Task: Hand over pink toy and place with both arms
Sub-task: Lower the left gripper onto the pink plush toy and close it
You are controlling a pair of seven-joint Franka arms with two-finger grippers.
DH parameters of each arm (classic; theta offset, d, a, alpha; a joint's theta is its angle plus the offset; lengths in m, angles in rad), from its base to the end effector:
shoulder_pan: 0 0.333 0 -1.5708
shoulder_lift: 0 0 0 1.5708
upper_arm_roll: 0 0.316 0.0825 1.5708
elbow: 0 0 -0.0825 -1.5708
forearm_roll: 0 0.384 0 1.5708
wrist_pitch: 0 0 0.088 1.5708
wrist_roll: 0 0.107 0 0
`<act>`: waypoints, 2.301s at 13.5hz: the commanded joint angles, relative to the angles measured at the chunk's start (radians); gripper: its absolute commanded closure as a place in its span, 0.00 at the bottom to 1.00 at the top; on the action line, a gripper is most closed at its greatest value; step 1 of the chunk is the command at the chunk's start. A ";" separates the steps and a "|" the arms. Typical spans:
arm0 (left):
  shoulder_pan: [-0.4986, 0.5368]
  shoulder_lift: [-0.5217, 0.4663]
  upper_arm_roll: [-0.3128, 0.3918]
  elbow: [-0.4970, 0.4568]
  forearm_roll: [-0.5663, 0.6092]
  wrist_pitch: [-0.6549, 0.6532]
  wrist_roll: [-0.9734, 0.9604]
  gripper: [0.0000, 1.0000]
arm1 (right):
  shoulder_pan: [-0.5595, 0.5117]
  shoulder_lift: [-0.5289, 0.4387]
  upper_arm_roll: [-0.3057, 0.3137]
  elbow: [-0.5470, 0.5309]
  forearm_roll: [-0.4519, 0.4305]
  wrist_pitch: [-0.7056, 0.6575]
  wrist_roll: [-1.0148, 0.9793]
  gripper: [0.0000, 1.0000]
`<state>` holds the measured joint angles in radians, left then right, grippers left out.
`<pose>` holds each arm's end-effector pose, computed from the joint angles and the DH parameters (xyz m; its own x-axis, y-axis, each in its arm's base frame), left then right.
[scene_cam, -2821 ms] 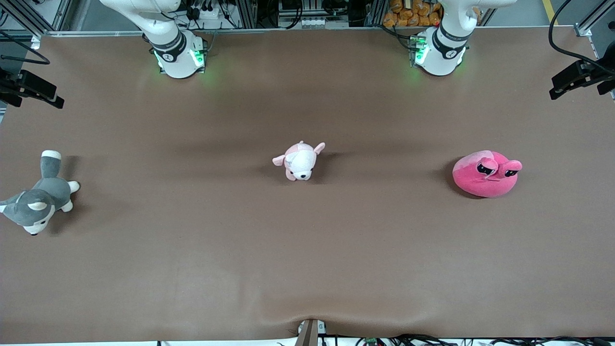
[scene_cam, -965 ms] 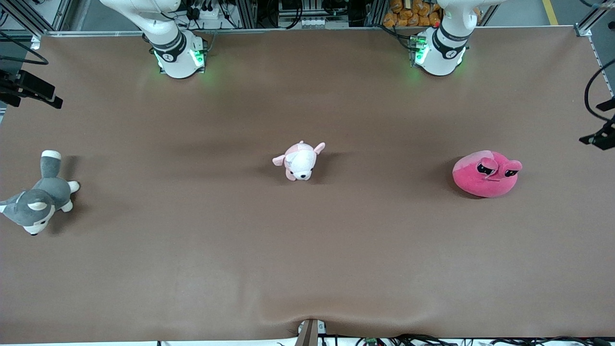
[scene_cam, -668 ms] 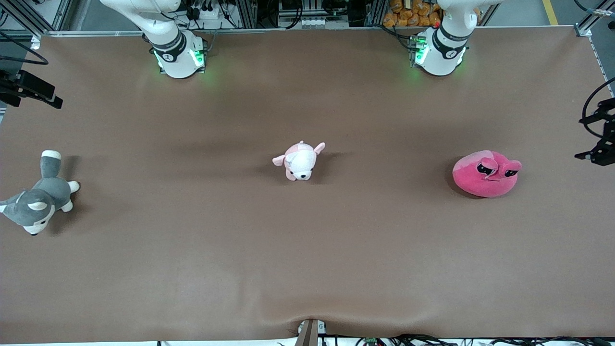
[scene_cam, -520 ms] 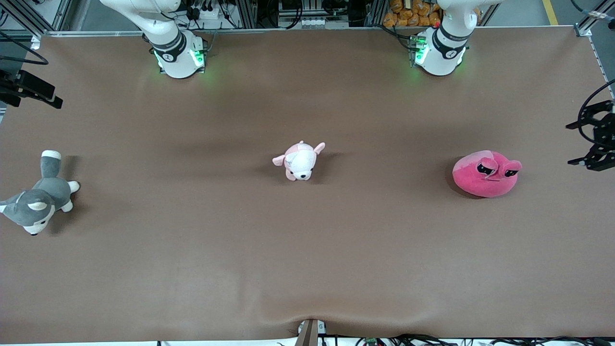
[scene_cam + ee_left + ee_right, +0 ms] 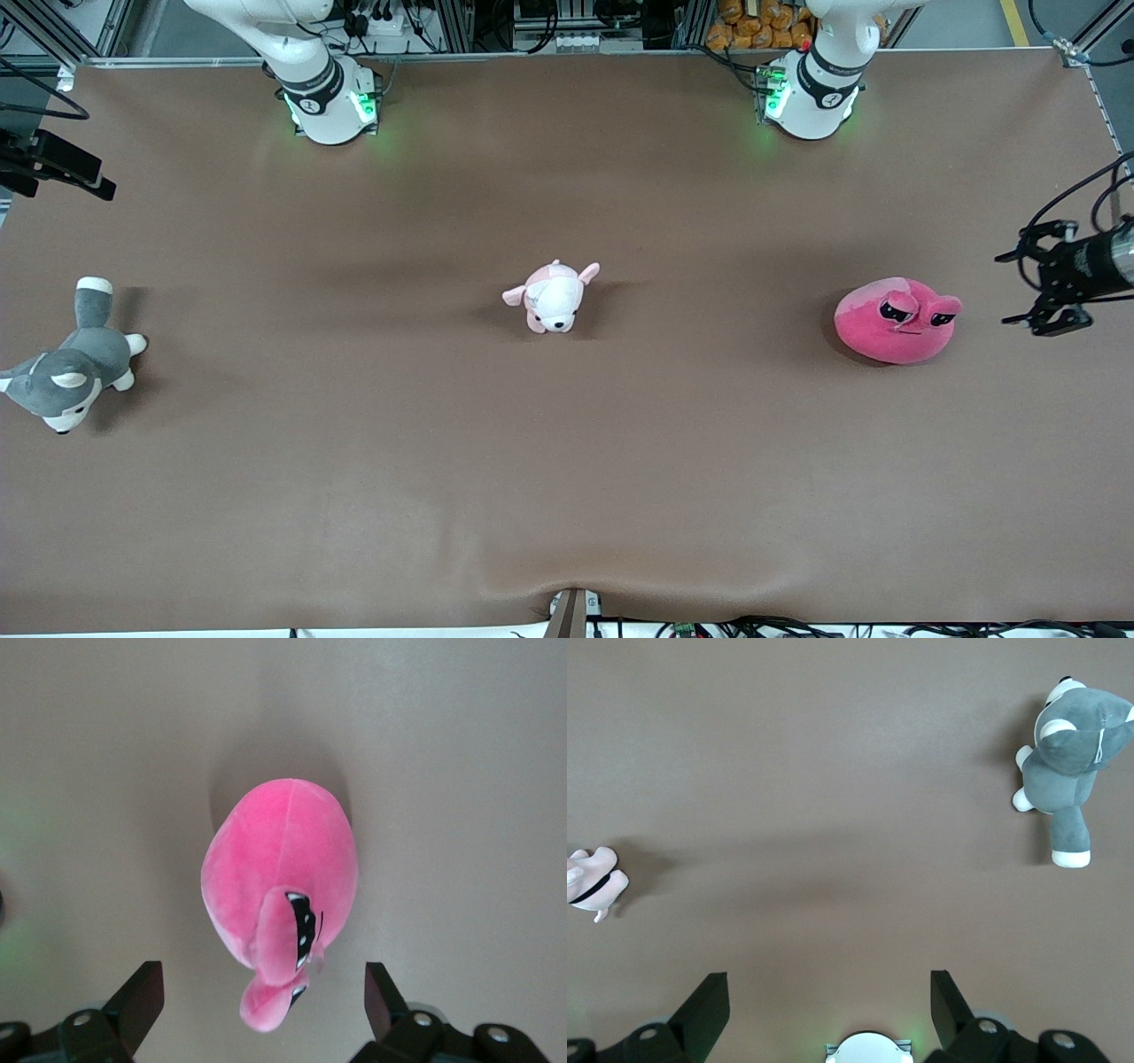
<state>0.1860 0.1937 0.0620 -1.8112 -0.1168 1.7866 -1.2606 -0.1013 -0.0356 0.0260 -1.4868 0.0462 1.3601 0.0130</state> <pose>0.5727 0.1330 0.4176 0.0102 0.9878 -0.1557 0.9833 -0.0382 -0.1782 0.5195 -0.0332 0.6650 0.9927 -0.0783 -0.0913 -0.0826 -0.9956 -0.0438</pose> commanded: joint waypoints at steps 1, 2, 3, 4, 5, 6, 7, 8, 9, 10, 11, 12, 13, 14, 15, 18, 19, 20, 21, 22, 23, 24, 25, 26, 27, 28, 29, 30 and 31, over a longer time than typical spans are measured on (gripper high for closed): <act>0.003 0.007 -0.008 -0.013 0.022 0.029 -0.028 0.00 | -0.023 0.002 0.014 0.006 0.015 -0.007 0.007 0.00; 0.003 -0.002 -0.010 -0.046 0.017 0.072 -0.028 0.00 | -0.023 0.002 0.014 0.006 0.015 -0.007 0.007 0.00; 0.003 -0.017 -0.010 -0.095 0.016 0.141 -0.029 0.00 | -0.023 0.003 0.014 0.006 0.015 -0.007 0.007 0.00; 0.003 -0.029 -0.010 -0.135 0.016 0.198 -0.028 0.00 | -0.023 0.003 0.014 0.006 0.015 -0.007 0.005 0.00; 0.003 -0.037 -0.011 -0.167 0.016 0.239 -0.028 0.00 | -0.023 0.003 0.014 0.006 0.015 -0.007 0.005 0.00; 0.000 -0.046 -0.014 -0.190 0.016 0.256 -0.028 0.00 | -0.023 0.003 0.014 0.006 0.015 -0.007 0.005 0.00; -0.003 -0.049 -0.016 -0.206 0.008 0.263 -0.028 0.00 | -0.023 0.003 0.014 0.006 0.015 -0.007 0.005 0.00; -0.003 -0.056 -0.022 -0.218 0.005 0.267 -0.028 0.00 | -0.021 0.003 0.014 0.006 0.015 -0.007 0.005 0.00; -0.003 -0.057 -0.027 -0.224 0.002 0.273 -0.028 0.00 | -0.023 0.003 0.015 0.006 0.015 -0.007 0.005 0.00; -0.003 -0.056 -0.028 -0.226 -0.003 0.275 -0.029 0.00 | -0.023 0.003 0.014 0.006 0.015 -0.007 0.005 0.00; -0.002 -0.056 -0.028 -0.234 -0.029 0.278 -0.029 0.00 | -0.023 0.003 0.014 0.006 0.015 -0.007 0.005 0.00; -0.002 -0.056 -0.030 -0.241 -0.046 0.283 -0.029 0.00 | -0.023 0.003 0.014 0.006 0.015 -0.007 0.005 0.00; -0.003 -0.057 -0.030 -0.253 -0.050 0.283 -0.029 0.00 | -0.023 0.003 0.014 0.006 0.015 -0.007 0.005 0.00; -0.005 -0.056 -0.037 -0.260 -0.050 0.286 -0.029 0.00 | -0.023 0.003 0.014 0.006 0.015 -0.007 0.005 0.00; -0.003 -0.053 -0.045 -0.267 -0.052 0.290 -0.029 0.00 | -0.023 0.003 0.014 0.006 0.015 -0.007 0.005 0.00; 0.004 -0.043 -0.045 -0.280 -0.061 0.310 -0.031 0.00 | -0.023 0.003 0.014 0.006 0.015 -0.007 0.005 0.00; 0.004 -0.040 -0.045 -0.283 -0.075 0.313 -0.029 0.00 | -0.023 0.003 0.014 0.006 0.015 -0.007 0.005 0.00; 0.004 -0.039 -0.044 -0.283 -0.076 0.313 -0.029 0.00 | -0.023 0.003 0.014 0.006 0.015 -0.007 0.005 0.00; 0.004 -0.039 -0.044 -0.283 -0.076 0.313 -0.031 0.00 | -0.023 0.003 0.014 0.006 0.015 -0.007 0.005 0.00; 0.004 -0.037 -0.044 -0.283 -0.076 0.313 -0.029 0.00 | -0.023 0.003 0.014 0.006 0.015 -0.007 0.005 0.00; 0.004 -0.037 -0.044 -0.283 -0.076 0.313 -0.029 0.00 | -0.023 0.003 0.014 0.006 0.015 -0.007 0.005 0.00; 0.004 -0.037 -0.044 -0.283 -0.076 0.313 -0.029 0.00 | -0.023 0.003 0.014 0.006 0.015 -0.007 0.005 0.00; 0.006 -0.034 -0.044 -0.281 -0.076 0.313 -0.029 0.02 | -0.023 0.003 0.014 0.006 0.015 -0.007 0.005 0.00; 0.004 -0.031 -0.044 -0.281 -0.076 0.313 -0.029 0.10 | -0.023 0.003 0.014 0.006 0.015 -0.007 0.005 0.00; 0.006 -0.030 -0.044 -0.280 -0.076 0.313 -0.029 0.18 | -0.023 0.003 0.014 0.006 0.015 -0.007 0.005 0.00; 0.004 -0.030 -0.044 -0.280 -0.076 0.313 -0.029 0.27 | -0.023 0.003 0.014 0.006 0.015 -0.007 0.005 0.00; 0.004 -0.030 -0.044 -0.278 -0.076 0.313 -0.029 0.35 | -0.023 0.003 0.014 0.006 0.015 -0.007 0.005 0.00; 0.004 -0.030 -0.044 -0.275 -0.076 0.312 -0.029 0.47 | -0.023 0.003 0.014 0.006 0.015 -0.007 0.005 0.00; 0.004 -0.033 -0.044 -0.272 -0.076 0.310 -0.029 0.63 | -0.023 0.003 0.014 0.006 0.015 -0.007 0.005 0.00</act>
<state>0.1856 0.1719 0.0233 -2.0778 -0.1765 2.0851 -1.2766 -0.1014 -0.0351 0.0261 -1.4868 0.0462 1.3600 0.0130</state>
